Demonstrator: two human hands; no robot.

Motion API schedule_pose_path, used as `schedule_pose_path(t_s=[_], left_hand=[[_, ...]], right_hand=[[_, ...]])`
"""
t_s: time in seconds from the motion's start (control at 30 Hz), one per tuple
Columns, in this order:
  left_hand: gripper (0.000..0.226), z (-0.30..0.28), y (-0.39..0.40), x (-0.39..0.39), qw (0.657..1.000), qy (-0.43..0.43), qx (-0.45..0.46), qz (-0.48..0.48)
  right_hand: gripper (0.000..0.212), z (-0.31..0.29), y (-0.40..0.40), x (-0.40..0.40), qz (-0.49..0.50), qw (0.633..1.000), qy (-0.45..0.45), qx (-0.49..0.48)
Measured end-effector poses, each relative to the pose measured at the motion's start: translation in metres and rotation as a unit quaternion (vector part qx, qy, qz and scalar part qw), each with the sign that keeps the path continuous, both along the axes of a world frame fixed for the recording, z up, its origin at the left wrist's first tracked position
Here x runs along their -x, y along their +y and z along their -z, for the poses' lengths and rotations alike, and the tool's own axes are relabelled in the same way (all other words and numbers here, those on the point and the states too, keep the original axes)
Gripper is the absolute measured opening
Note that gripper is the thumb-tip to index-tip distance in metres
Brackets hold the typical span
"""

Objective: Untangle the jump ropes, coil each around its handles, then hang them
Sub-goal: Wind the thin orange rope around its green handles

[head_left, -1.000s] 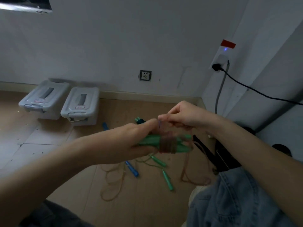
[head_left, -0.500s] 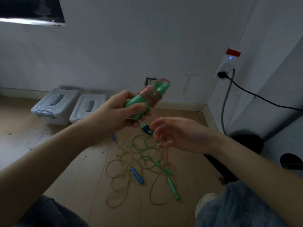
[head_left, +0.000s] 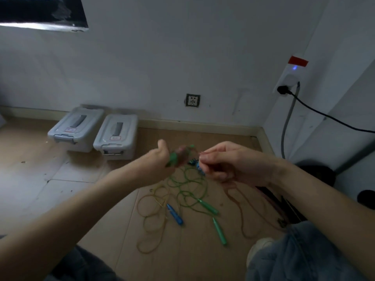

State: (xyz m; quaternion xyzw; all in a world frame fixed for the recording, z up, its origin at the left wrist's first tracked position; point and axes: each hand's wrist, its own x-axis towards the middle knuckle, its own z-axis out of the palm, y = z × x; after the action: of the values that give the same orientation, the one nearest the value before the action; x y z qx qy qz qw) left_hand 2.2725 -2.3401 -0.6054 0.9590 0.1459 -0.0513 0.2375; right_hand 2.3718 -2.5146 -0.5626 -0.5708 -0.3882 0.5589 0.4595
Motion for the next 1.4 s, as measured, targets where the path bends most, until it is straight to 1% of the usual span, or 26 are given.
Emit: schedule_pose_path(t_s=[0.07, 0.1, 0.17, 0.2, 0.23, 0.3, 0.33, 0.37, 0.4, 0.5, 0.57, 0.63, 0.67, 0.77, 0.83, 0.87, 0.93, 1.0, 1.03, 1.1, 1.13, 1.2, 1.27, 1.33, 1.37, 1.4], left_hand=[[0.034, 0.001, -0.012, 0.005, 0.993, 0.070, 0.022, 0.092], [0.036, -0.001, -0.017, 0.009, 0.987, 0.085, 0.031, 0.130], [0.034, -0.007, -0.028, 0.013, 0.976, 0.090, 0.036, 0.198], [0.030, -0.009, -0.033, 0.016, 0.969, 0.089, 0.035, 0.227], [0.025, -0.013, -0.035, 0.018, 0.963, 0.087, 0.036, 0.251], [0.014, -0.018, -0.035, 0.022, 0.955, 0.077, 0.052, 0.280], [0.012, -0.021, -0.033, 0.023, 0.954, 0.067, 0.060, 0.285], [0.010, -0.024, -0.030, 0.025, 0.955, 0.052, 0.068, 0.285], [0.009, -0.027, -0.028, 0.025, 0.954, 0.035, 0.079, 0.286], [0.016, -0.035, -0.024, 0.026, 0.947, -0.026, 0.122, 0.295], [0.021, -0.040, -0.021, 0.025, 0.945, -0.094, 0.159, 0.269], [0.025, -0.045, -0.016, 0.025, 0.937, -0.150, 0.243, 0.200], [0.028, -0.048, -0.014, 0.025, 0.927, -0.166, 0.296, 0.162], [0.031, -0.052, -0.013, 0.026, 0.876, -0.180, 0.439, 0.087], [0.031, -0.053, -0.010, 0.023, 0.847, -0.194, 0.494, 0.045], [0.030, -0.053, -0.007, 0.020, 0.837, -0.208, 0.505, 0.019], [0.024, -0.052, 0.002, 0.016, 0.829, -0.240, 0.503, -0.051], [0.016, -0.047, 0.012, 0.012, 0.837, -0.262, 0.463, -0.129], [0.016, -0.044, 0.017, 0.011, 0.849, -0.270, 0.426, -0.159], [0.016, -0.035, 0.025, 0.010, 0.877, -0.285, 0.335, -0.194], [0.017, -0.032, 0.028, 0.009, 0.883, -0.289, 0.308, -0.205], [0.020, -0.026, 0.036, 0.007, 0.884, -0.280, 0.293, -0.233], [0.020, -0.020, 0.045, 0.006, 0.884, -0.266, 0.280, -0.263], [0.020, -0.014, 0.052, 0.004, 0.885, -0.252, 0.267, -0.288], [0.022, -0.010, 0.054, 0.003, 0.885, -0.241, 0.263, -0.299], [0.023, -0.007, 0.053, 0.002, 0.883, -0.232, 0.266, -0.311]], right_hand=[[0.027, -0.003, 0.001, -0.002, 0.024, 0.999, -0.027, 0.011], [0.028, -0.004, 0.000, -0.004, 0.043, 0.998, -0.051, 0.021], [0.033, -0.005, 0.000, -0.007, 0.062, 0.989, -0.124, 0.046], [0.034, -0.004, -0.001, -0.008, 0.065, 0.980, -0.177, 0.063], [0.034, -0.004, 0.001, -0.008, 0.071, 0.964, -0.241, 0.081], [0.032, -0.001, 0.000, -0.010, 0.095, 0.918, -0.364, 0.124], [0.030, 0.000, -0.001, -0.013, 0.105, 0.898, -0.404, 0.139], [0.028, 0.001, -0.002, -0.016, 0.111, 0.887, -0.422, 0.148], [0.026, 0.001, -0.004, -0.018, 0.114, 0.887, -0.422, 0.148], [0.021, 0.003, -0.004, -0.022, 0.115, 0.910, -0.377, 0.131], [0.018, 0.006, -0.004, -0.023, 0.105, 0.928, -0.336, 0.122], [0.020, 0.009, -0.005, -0.024, 0.100, 0.962, -0.234, 0.101], [0.025, 0.010, -0.006, -0.024, 0.099, 0.971, -0.195, 0.093], [0.041, 0.018, -0.005, -0.024, 0.078, 0.983, -0.145, 0.080], [0.038, 0.022, -0.005, -0.023, 0.053, 0.995, -0.058, 0.062], [0.030, 0.023, -0.006, -0.023, 0.035, 0.997, -0.024, 0.057], [0.013, 0.025, -0.007, -0.021, -0.009, 0.997, -0.035, 0.070], [0.015, 0.028, -0.007, -0.018, -0.022, 0.995, -0.052, 0.087], [0.017, 0.030, -0.006, -0.016, -0.001, 0.994, -0.051, 0.092], [0.015, 0.033, -0.003, -0.014, 0.086, 0.990, -0.055, 0.099], [0.012, 0.033, -0.002, -0.014, 0.141, 0.982, -0.067, 0.105], [0.016, 0.032, 0.000, -0.017, 0.254, 0.959, -0.075, 0.105], [0.026, 0.030, 0.001, -0.022, 0.346, 0.935, -0.032, 0.073], [0.028, 0.027, 0.002, -0.026, 0.397, 0.916, 0.057, 0.026], [0.028, 0.025, 0.001, -0.026, 0.399, 0.913, 0.089, 0.008], [0.025, 0.023, 0.001, -0.025, 0.381, 0.919, 0.096, 0.003]])
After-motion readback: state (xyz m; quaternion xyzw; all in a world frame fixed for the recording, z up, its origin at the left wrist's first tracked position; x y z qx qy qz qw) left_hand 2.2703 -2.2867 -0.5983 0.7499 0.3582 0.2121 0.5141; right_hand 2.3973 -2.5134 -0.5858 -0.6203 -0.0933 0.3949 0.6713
